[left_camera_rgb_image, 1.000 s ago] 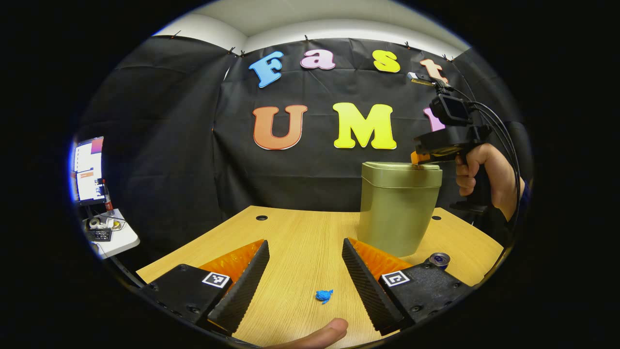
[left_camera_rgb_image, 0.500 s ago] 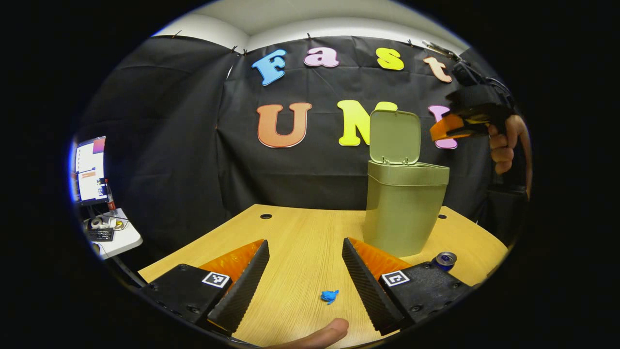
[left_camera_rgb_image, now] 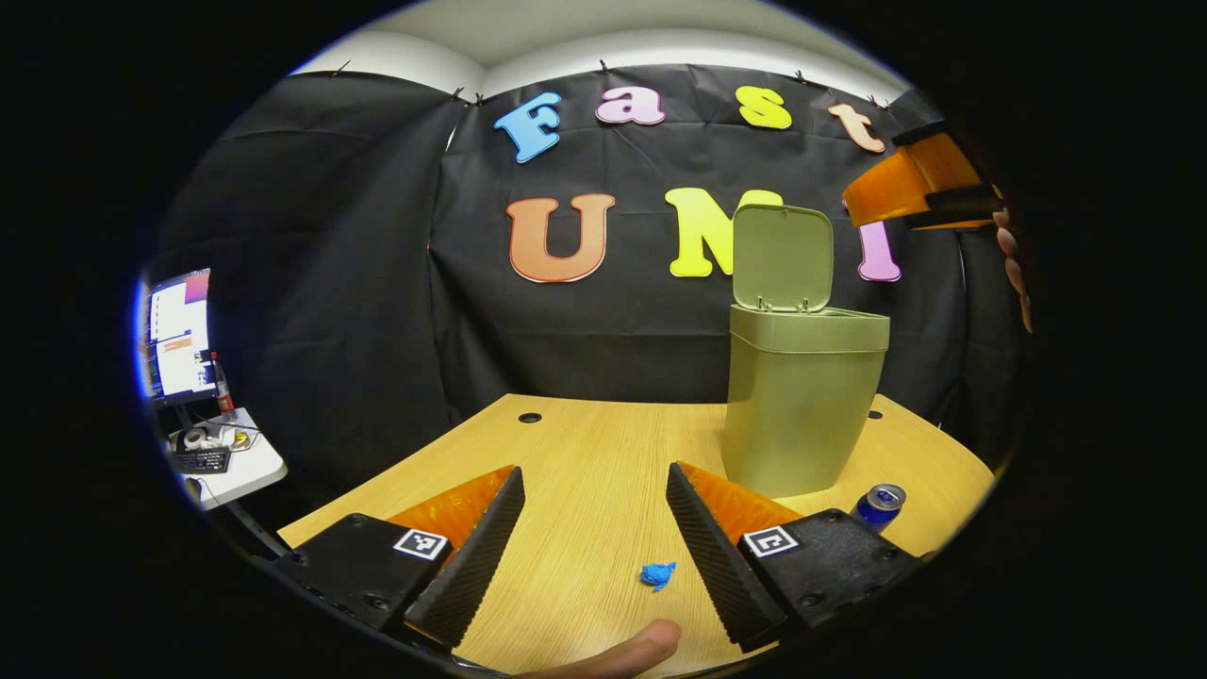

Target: Press the lid of the desktop garbage bin to open it, pick up the crumpled paper on the desktop and throw it into the bin, then pick up the pop can on the desktop and drop it into the bin, and finally close the garbage bin lid.

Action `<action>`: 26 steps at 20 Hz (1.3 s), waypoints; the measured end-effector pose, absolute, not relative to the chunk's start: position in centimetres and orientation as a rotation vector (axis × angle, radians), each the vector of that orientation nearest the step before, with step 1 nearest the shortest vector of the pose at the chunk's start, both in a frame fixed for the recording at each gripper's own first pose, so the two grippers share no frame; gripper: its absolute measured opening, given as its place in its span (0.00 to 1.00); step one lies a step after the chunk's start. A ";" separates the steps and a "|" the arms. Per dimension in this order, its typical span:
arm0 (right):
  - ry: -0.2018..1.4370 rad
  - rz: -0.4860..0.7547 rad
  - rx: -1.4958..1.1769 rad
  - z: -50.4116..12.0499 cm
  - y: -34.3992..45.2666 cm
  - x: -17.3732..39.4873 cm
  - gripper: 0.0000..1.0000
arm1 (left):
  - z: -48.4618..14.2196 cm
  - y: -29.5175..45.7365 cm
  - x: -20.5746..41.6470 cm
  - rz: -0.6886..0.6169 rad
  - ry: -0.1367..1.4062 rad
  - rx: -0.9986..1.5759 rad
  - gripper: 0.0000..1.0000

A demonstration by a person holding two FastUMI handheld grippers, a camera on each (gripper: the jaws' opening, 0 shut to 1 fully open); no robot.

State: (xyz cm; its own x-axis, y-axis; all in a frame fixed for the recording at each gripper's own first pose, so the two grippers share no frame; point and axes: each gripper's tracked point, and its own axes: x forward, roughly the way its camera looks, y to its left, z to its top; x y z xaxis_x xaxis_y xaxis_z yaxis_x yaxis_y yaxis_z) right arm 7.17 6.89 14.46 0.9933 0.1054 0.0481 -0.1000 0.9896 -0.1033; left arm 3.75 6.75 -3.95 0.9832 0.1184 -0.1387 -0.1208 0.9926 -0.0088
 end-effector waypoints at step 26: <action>-0.036 -0.037 0.001 1.9 -2.3 -0.3 0.98 | -11.3 2.6 7.4 0.019 0.311 0.065 0.98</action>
